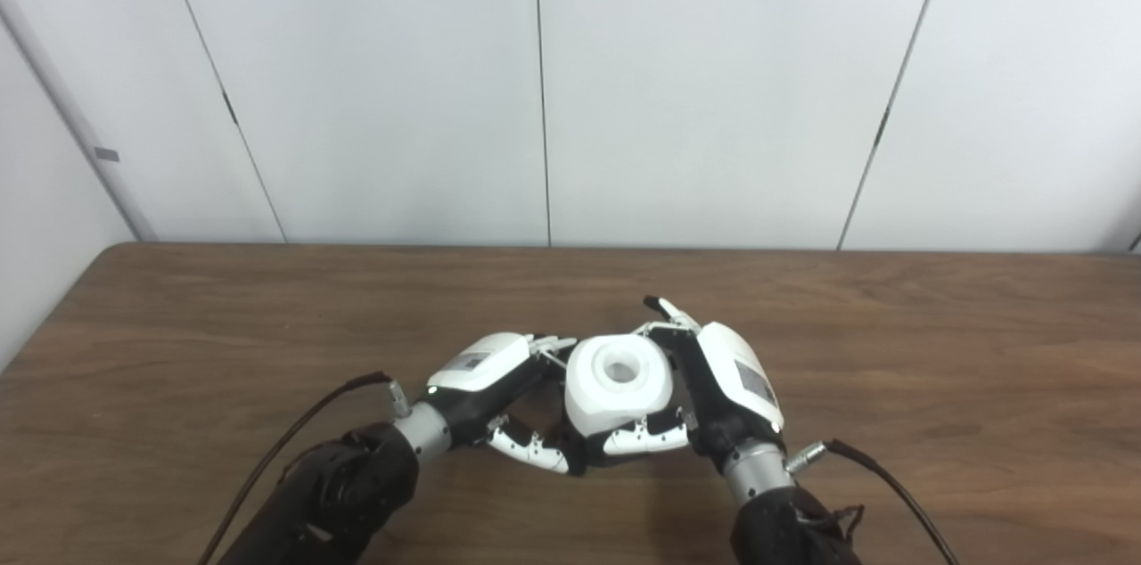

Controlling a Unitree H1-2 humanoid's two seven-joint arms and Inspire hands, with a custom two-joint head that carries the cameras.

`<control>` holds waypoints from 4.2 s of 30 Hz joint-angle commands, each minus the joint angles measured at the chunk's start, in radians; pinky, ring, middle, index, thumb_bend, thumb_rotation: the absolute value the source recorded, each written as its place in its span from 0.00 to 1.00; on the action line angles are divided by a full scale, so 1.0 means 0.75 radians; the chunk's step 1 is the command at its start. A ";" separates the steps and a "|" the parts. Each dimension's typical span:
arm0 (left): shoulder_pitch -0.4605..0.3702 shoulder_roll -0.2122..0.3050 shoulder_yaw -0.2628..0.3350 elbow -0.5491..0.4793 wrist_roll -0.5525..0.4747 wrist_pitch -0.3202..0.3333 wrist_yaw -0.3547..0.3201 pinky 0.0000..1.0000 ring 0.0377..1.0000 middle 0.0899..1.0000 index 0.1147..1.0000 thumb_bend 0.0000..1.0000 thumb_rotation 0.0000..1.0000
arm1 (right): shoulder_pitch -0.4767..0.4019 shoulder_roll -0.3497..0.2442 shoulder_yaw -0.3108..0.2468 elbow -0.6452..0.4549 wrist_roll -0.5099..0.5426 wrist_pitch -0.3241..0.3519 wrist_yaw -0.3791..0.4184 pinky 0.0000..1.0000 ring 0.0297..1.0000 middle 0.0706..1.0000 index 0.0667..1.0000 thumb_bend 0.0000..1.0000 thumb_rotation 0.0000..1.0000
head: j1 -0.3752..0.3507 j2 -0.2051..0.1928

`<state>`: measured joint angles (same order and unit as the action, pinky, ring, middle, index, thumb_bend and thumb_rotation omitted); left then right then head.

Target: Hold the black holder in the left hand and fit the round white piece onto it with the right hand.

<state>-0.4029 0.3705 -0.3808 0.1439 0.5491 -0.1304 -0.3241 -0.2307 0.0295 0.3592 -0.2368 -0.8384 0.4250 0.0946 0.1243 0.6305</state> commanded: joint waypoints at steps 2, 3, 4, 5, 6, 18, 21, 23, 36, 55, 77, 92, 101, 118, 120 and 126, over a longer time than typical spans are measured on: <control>-0.011 -0.011 -0.017 -0.024 0.021 -0.018 0.002 1.00 0.96 0.94 0.41 0.52 0.05 | -0.020 0.009 0.006 -0.025 -0.015 -0.003 -0.002 0.70 0.93 0.92 0.44 0.50 0.14 | -0.003 -0.002; -0.011 -0.011 -0.017 -0.026 0.022 -0.015 0.000 1.00 0.96 0.94 0.41 0.52 0.05 | -0.020 0.009 0.006 -0.025 -0.015 -0.003 -0.002 0.70 0.93 0.92 0.44 0.50 0.14 | -0.003 -0.002; -0.012 -0.010 -0.018 -0.026 0.022 -0.016 0.000 1.00 0.96 0.94 0.41 0.52 0.05 | -0.020 0.007 0.007 -0.025 -0.016 -0.004 -0.003 0.70 0.93 0.91 0.44 0.50 0.14 | -0.003 -0.001; -0.012 -0.011 -0.018 -0.027 0.021 -0.015 -0.001 1.00 0.96 0.94 0.41 0.52 0.05 | -0.019 0.005 0.007 -0.026 -0.016 -0.004 -0.003 0.71 0.94 0.91 0.44 0.50 0.14 | -0.002 -0.001; -0.011 -0.012 -0.018 -0.027 0.018 -0.016 0.000 1.00 0.96 0.94 0.41 0.52 0.05 | -0.019 0.004 0.007 -0.026 -0.017 -0.004 -0.003 0.71 0.94 0.91 0.44 0.50 0.14 | -0.002 -0.001; -0.008 -0.014 -0.018 -0.026 0.020 -0.016 0.008 1.00 0.96 0.94 0.41 0.52 0.05 | -0.027 -0.004 0.013 -0.022 -0.019 0.021 0.026 0.69 0.93 0.92 0.44 0.50 0.14 | -0.006 -0.003; -0.009 -0.014 -0.017 -0.021 0.020 -0.023 0.014 1.00 0.96 0.94 0.41 0.52 0.05 | -0.030 -0.007 0.014 -0.015 -0.023 0.020 0.023 0.69 0.93 0.92 0.44 0.50 0.14 | -0.008 -0.004; -0.009 -0.014 -0.017 -0.020 0.019 -0.023 0.014 1.00 0.96 0.94 0.41 0.52 0.05 | -0.031 -0.009 0.013 -0.013 -0.020 0.019 0.022 0.69 0.93 0.92 0.44 0.50 0.14 | -0.008 -0.004; -0.005 -0.014 -0.017 -0.026 0.019 -0.014 0.010 1.00 0.96 0.94 0.41 0.52 0.05 | -0.028 -0.020 0.010 0.005 -0.014 0.015 0.017 0.70 0.93 0.92 0.44 0.50 0.14 | -0.009 -0.004; -0.004 -0.011 -0.018 -0.023 0.018 -0.021 0.011 1.00 0.96 0.94 0.41 0.52 0.05 | -0.024 -0.022 -0.002 0.041 0.009 -0.001 0.008 0.72 0.92 0.93 0.44 0.50 0.14 | -0.014 -0.008; -0.005 -0.008 -0.021 -0.014 0.026 -0.033 0.019 0.99 0.96 0.94 0.41 0.52 0.05 | -0.028 -0.029 0.002 0.066 0.015 -0.003 -0.017 0.72 0.91 0.93 0.44 0.50 0.14 | -0.023 -0.019; -0.003 -0.005 -0.017 -0.011 0.019 -0.037 0.020 1.00 0.96 0.94 0.41 0.52 0.05 | -0.033 -0.034 0.003 0.067 0.015 -0.004 -0.016 0.71 0.91 0.92 0.44 0.50 0.14 | -0.034 -0.028; -0.002 -0.002 -0.016 -0.001 0.016 -0.052 0.028 1.00 0.96 0.94 0.41 0.52 0.05 | -0.033 -0.035 0.006 0.068 0.010 -0.002 -0.017 0.71 0.91 0.93 0.44 0.50 0.14 | -0.043 -0.040; 0.001 0.002 -0.017 0.012 0.016 -0.077 0.041 0.98 0.96 0.93 0.41 0.52 0.05 | -0.021 -0.038 -0.008 0.077 0.026 -0.019 -0.040 0.71 0.91 0.92 0.44 0.50 0.14 | -0.051 -0.051; 0.001 0.002 -0.016 0.016 0.016 -0.081 0.044 0.98 0.96 0.93 0.41 0.52 0.05 | -0.019 -0.037 -0.014 0.081 0.028 -0.019 -0.051 0.71 0.90 0.92 0.44 0.50 0.14 | -0.054 -0.052; 0.002 0.002 -0.015 0.015 0.015 -0.080 0.041 0.98 0.96 0.94 0.41 0.52 0.05 | -0.014 -0.044 -0.032 0.083 0.043 -0.009 -0.061 0.74 0.92 0.93 0.44 0.50 0.14 | -0.055 -0.054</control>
<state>-0.3911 0.3686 -0.3822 0.1606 0.5480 -0.1729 -0.2862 -0.2408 0.0119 0.3455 -0.1857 -0.7987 0.4162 0.0463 0.0828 0.5890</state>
